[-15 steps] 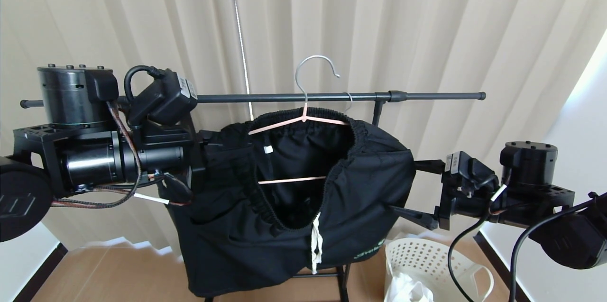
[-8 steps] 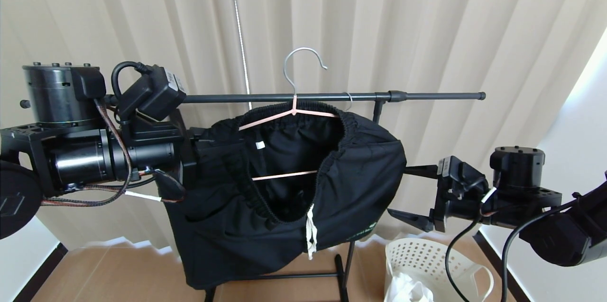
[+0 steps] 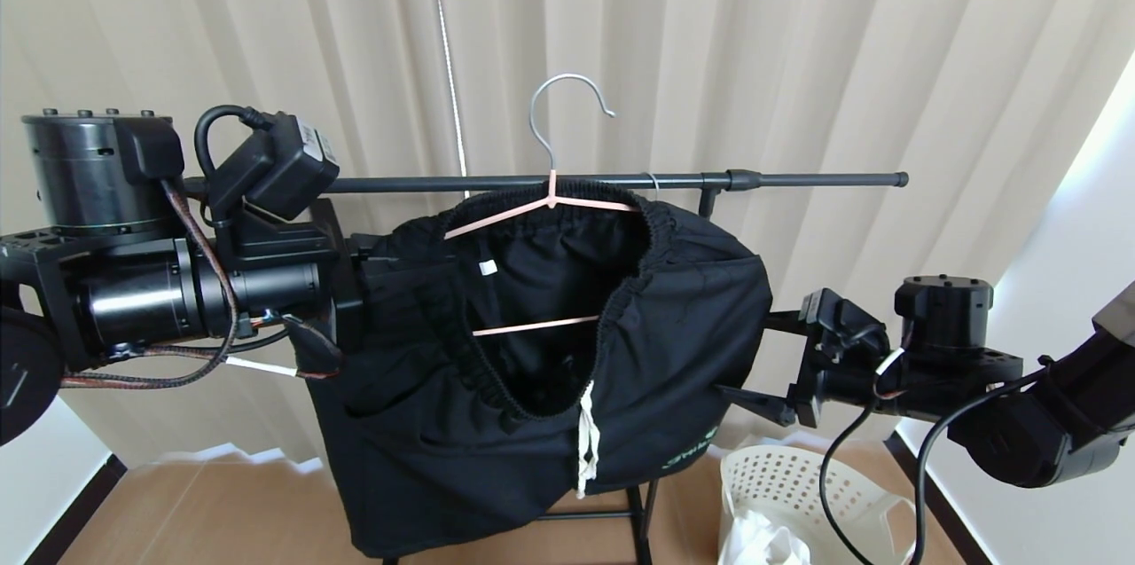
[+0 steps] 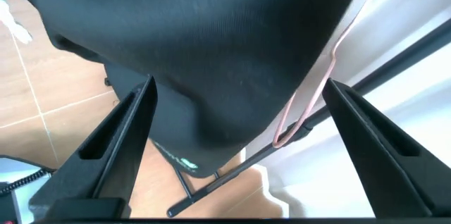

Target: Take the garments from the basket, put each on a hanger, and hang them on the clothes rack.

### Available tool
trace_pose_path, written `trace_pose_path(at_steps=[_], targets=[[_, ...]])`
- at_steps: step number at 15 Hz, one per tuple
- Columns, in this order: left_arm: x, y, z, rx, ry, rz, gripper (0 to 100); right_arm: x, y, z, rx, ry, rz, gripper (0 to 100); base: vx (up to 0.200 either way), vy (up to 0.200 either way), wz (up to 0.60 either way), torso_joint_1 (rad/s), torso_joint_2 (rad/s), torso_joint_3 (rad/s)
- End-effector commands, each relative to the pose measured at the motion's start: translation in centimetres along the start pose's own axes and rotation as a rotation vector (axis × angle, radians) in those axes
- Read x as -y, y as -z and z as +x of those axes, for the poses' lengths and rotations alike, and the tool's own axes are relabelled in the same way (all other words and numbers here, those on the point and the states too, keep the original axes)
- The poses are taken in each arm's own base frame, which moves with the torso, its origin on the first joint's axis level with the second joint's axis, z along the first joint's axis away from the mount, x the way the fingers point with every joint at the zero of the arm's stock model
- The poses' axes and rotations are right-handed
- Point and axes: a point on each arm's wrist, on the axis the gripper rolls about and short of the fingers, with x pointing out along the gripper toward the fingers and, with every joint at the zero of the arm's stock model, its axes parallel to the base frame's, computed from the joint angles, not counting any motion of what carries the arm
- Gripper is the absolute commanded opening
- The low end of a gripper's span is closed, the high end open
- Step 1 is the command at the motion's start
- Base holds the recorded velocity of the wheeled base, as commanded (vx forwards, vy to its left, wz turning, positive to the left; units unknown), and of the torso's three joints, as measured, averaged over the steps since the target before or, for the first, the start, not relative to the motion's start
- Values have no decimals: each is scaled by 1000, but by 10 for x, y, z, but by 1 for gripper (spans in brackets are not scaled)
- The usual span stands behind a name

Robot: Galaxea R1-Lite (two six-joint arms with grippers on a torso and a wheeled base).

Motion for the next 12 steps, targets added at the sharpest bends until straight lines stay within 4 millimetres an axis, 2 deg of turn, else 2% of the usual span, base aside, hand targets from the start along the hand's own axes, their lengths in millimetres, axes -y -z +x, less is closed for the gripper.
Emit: trace_pose_path(at_steps=[1,2,12], targets=[[2,-2,-3,5,0,-3,0,1,0,1,-5,9,-2,100,0,0,0,0,0,0],[3,-1,-3,4,0,-3,0,1,2,2,-9,9,1,0,0,0,0,0,0,0],[3,-6,-15,16,-30,-46,0,8,11,9,-24,20,23,0,0,0,0,0,0,0]])
